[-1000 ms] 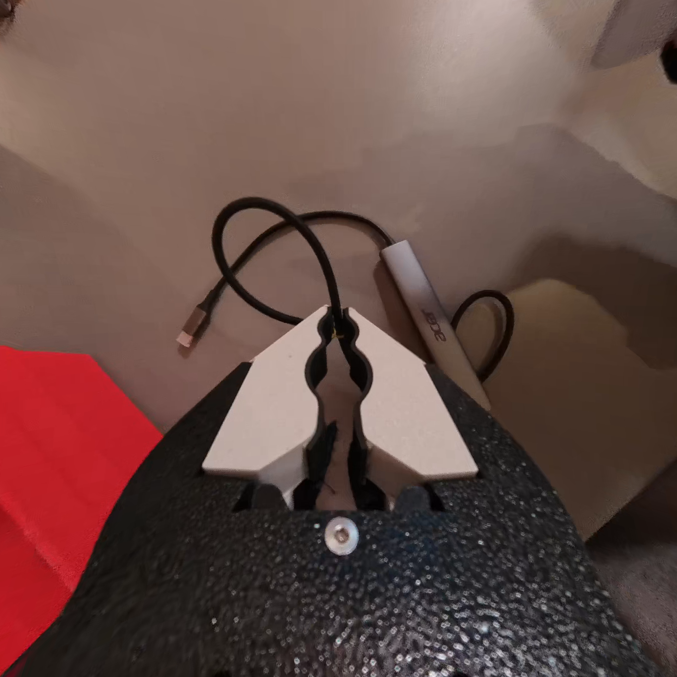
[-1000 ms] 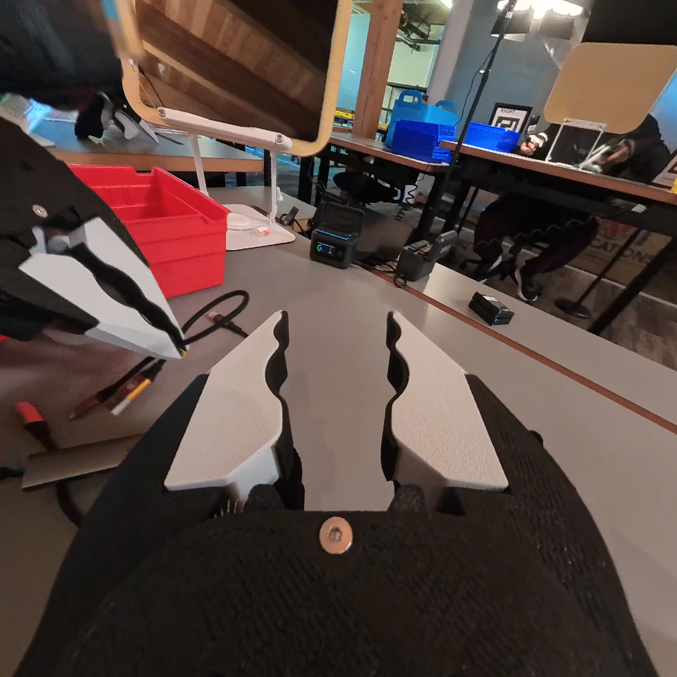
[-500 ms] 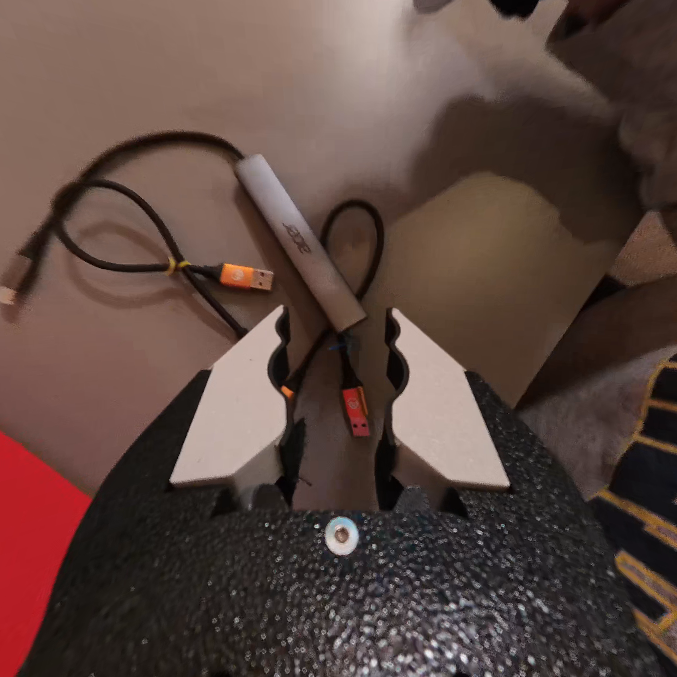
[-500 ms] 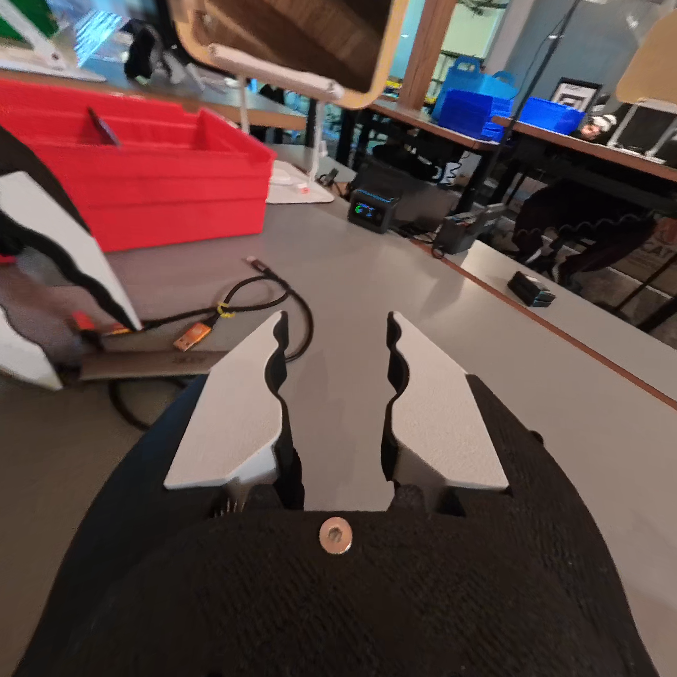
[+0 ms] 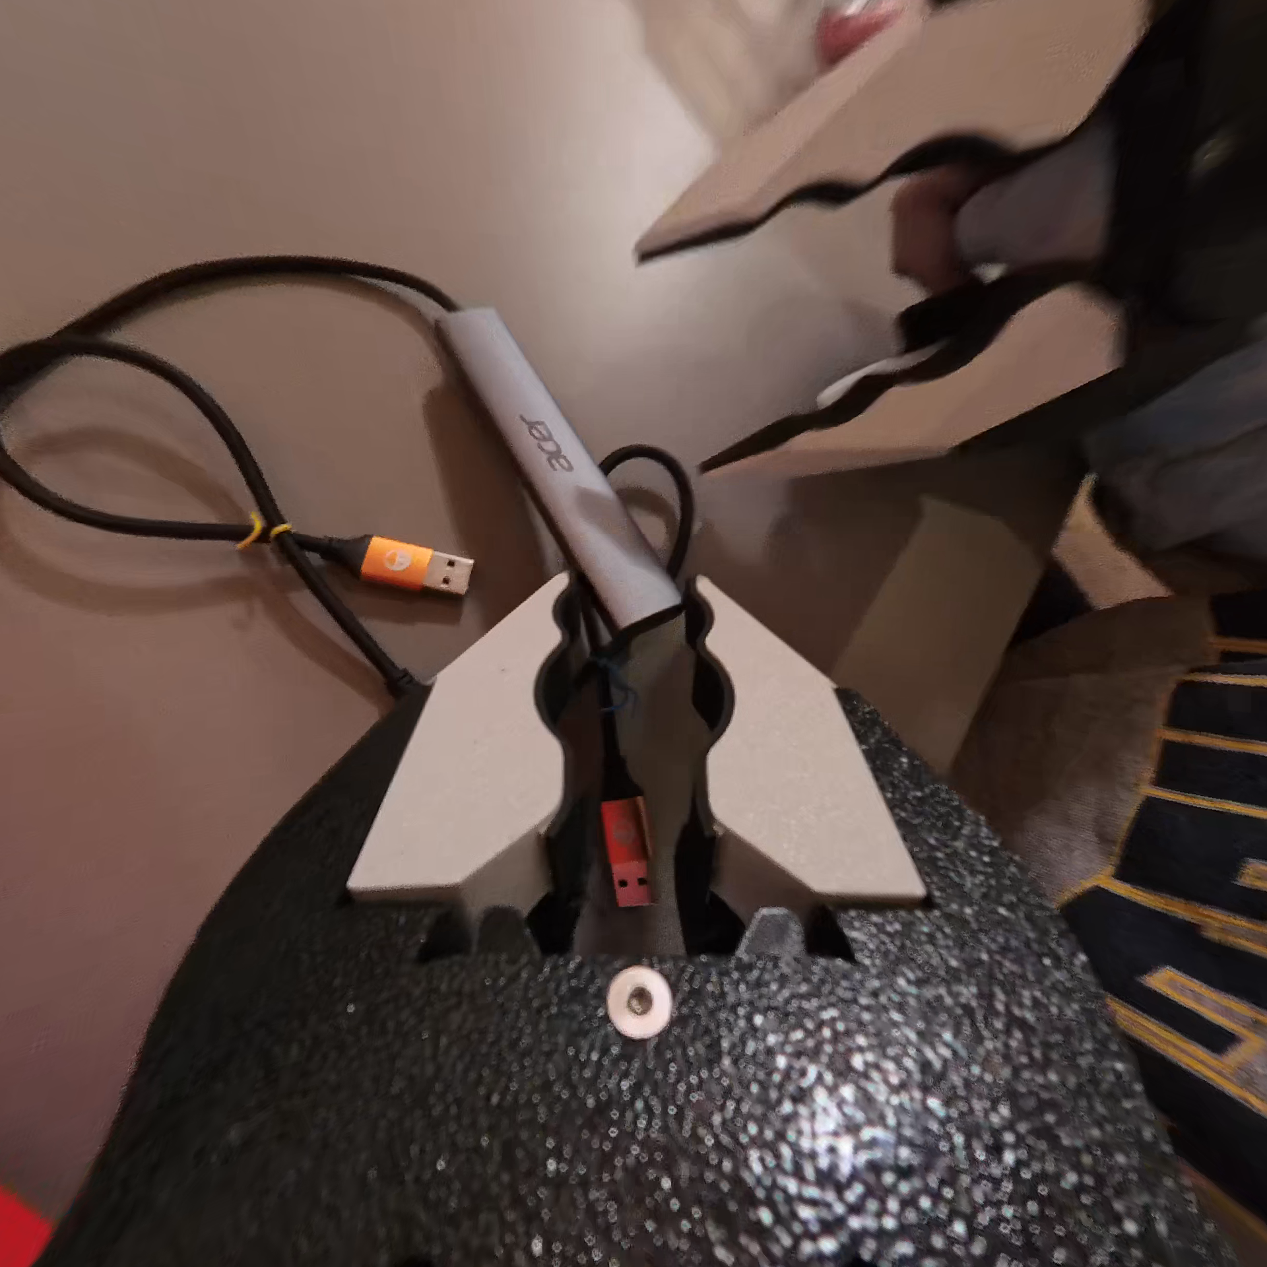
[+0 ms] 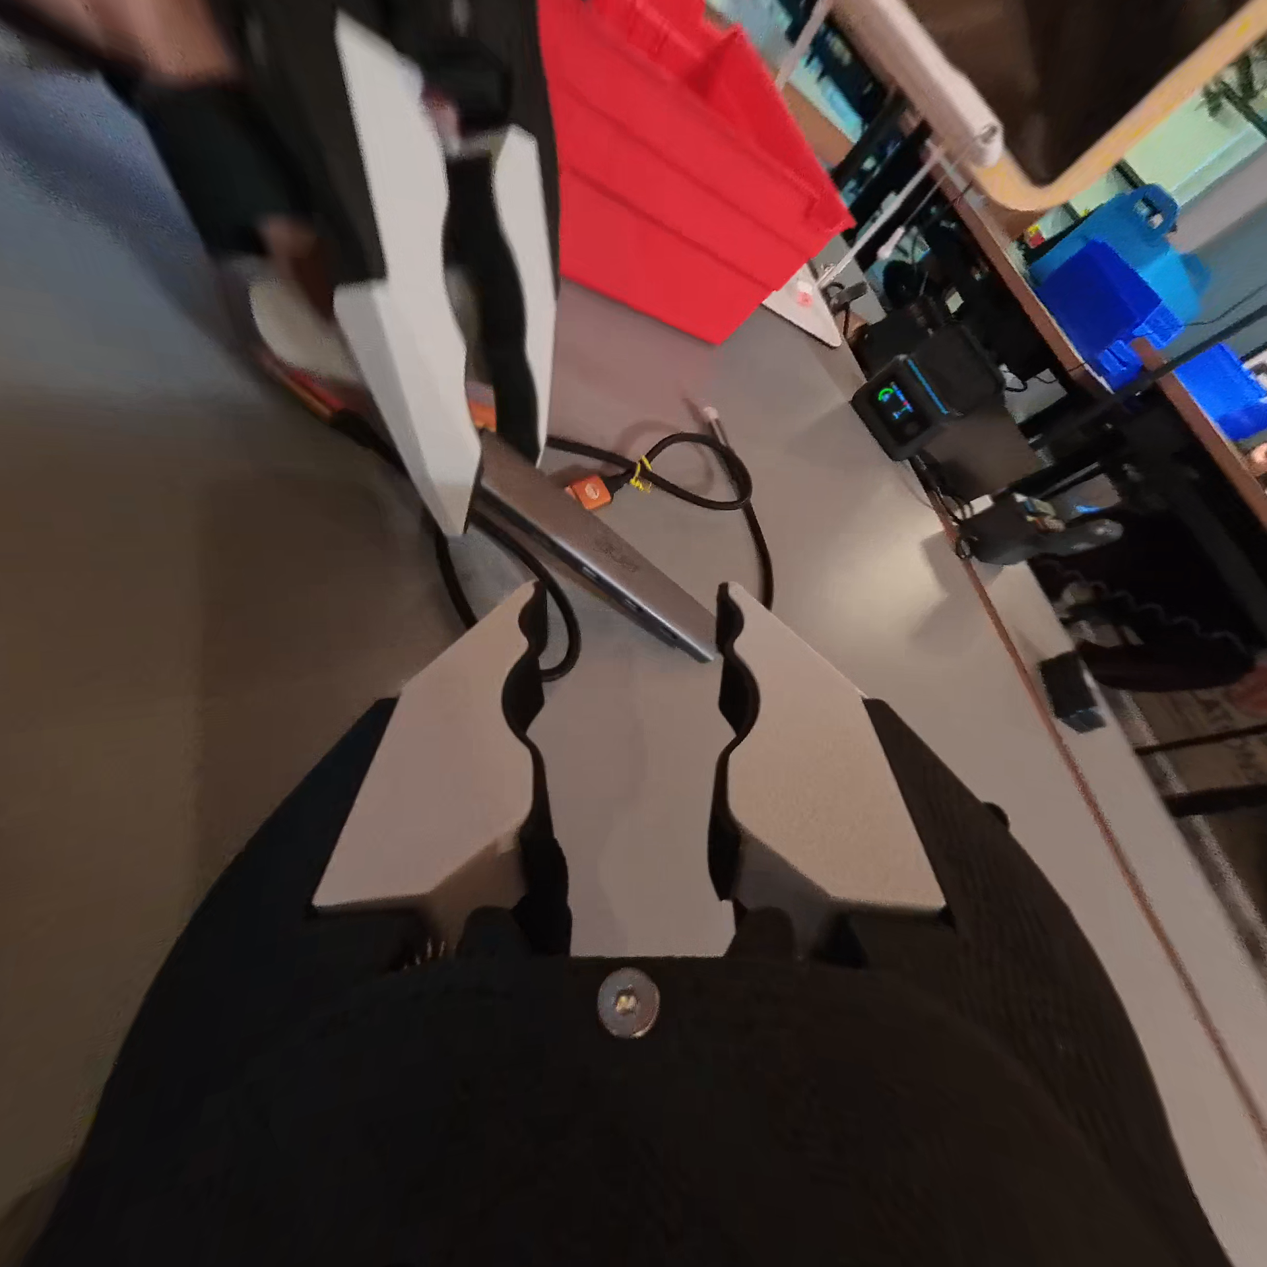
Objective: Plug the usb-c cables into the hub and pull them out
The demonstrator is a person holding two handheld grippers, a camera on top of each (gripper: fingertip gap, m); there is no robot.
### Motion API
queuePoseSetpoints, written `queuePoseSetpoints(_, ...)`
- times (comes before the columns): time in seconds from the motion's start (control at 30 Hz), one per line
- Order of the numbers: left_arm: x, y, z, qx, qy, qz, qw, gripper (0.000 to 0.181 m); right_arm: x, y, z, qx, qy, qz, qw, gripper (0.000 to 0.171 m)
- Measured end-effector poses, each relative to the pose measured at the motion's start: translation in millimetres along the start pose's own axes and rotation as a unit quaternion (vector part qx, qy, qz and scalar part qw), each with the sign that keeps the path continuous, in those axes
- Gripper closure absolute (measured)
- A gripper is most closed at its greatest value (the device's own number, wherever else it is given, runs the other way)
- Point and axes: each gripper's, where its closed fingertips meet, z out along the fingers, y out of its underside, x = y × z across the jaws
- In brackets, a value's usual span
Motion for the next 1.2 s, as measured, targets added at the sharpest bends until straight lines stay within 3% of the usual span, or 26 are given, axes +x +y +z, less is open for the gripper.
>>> queuePoseSetpoints(0.03, 3.1, -3.6, -3.4, 0.012, 0.019, -0.005, 1.000, 0.153, -0.5, 2.0, 4.0, -0.013, 0.002, -0.024, 1.000, 0.123)
queuePoseSetpoints(0.23, 22.2, -22.6, -24.3, 0.083, 0.135, -0.043, 0.986, 0.154, 3.7, 4.7, 22.6, -0.060, 0.006, -0.170, 0.984, 0.135)
queuePoseSetpoints(0.3, 22.4, -25.7, -27.9, 0.101, 0.146, -0.043, 0.983, 0.154, 0.6, 6.9, 25.2, -0.071, -0.008, -0.197, 0.978, 0.155)
queuePoseSetpoints(0.33, 22.2, -26.2, -28.6, 0.107, 0.145, -0.033, 0.983, 0.153, -0.1, 7.0, 24.9, -0.074, -0.016, -0.202, 0.976, 0.156)
queuePoseSetpoints(0.4, 23.9, -27.8, -28.4, 0.125, 0.130, 0.016, 0.984, 0.133, -3.8, 8.8, 21.1, -0.087, -0.058, -0.177, 0.979, 0.162)
queuePoseSetpoints(0.47, 18.2, -29.1, -25.7, 0.143, 0.059, 0.111, 0.982, 0.114, -8.5, 6.8, 14.4, -0.086, -0.103, -0.157, 0.978, 0.163)
queuePoseSetpoints(0.53, 20.7, -31.0, -24.7, 0.162, -0.005, 0.233, 0.959, 0.109, -14.4, 4.6, 7.6, -0.092, -0.152, -0.136, 0.975, 0.163)
queuePoseSetpoints(0.63, 38.4, -27.2, -18.9, 0.156, -0.015, 0.334, 0.930, 0.139, -20.3, 0.5, 0.5, -0.102, -0.206, -0.126, 0.965, 0.163)
queuePoseSetpoints(0.73, 35.5, -29.2, -17.3, 0.152, -0.042, 0.357, 0.921, 0.170, -28.3, 2.3, -3.6, -0.127, -0.251, -0.126, 0.951, 0.163)
queuePoseSetpoints(0.77, 33.3, -29.4, -19.0, 0.153, -0.052, 0.368, 0.915, 0.173, -30.8, 1.7, -3.0, -0.132, -0.260, -0.120, 0.949, 0.163)
queuePoseSetpoints(0.87, 32.9, -25.7, -21.4, 0.157, -0.047, 0.375, 0.912, 0.173, -33.9, -1.2, -6.2, -0.155, -0.295, -0.009, 0.943, 0.155)
queuePoseSetpoints(0.93, 31.0, -24.9, -24.3, 0.175, -0.058, 0.378, 0.907, 0.173, -16.0, -16.1, -10.5, -0.120, -0.309, 0.131, 0.934, 0.132)
queuePoseSetpoints(1.03, 34.6, -20.3, -25.0, 0.198, -0.069, 0.398, 0.893, 0.174, 24.6, -32.3, -1.6, -0.054, -0.271, 0.282, 0.919, 0.137)
queuePoseSetpoints(1.1, 39.6, -15.5, -20.0, 0.201, -0.077, 0.417, 0.883, 0.174, 43.2, -15.8, 20.3, -0.104, -0.210, 0.318, 0.919, 0.143)
queuePoseSetpoints(1.2, 44.7, -13.3, -13.5, 0.206, -0.096, 0.435, 0.872, 0.174, 17.2, -9.2, 45.6, -0.179, -0.261, 0.292, 0.902, 0.142)
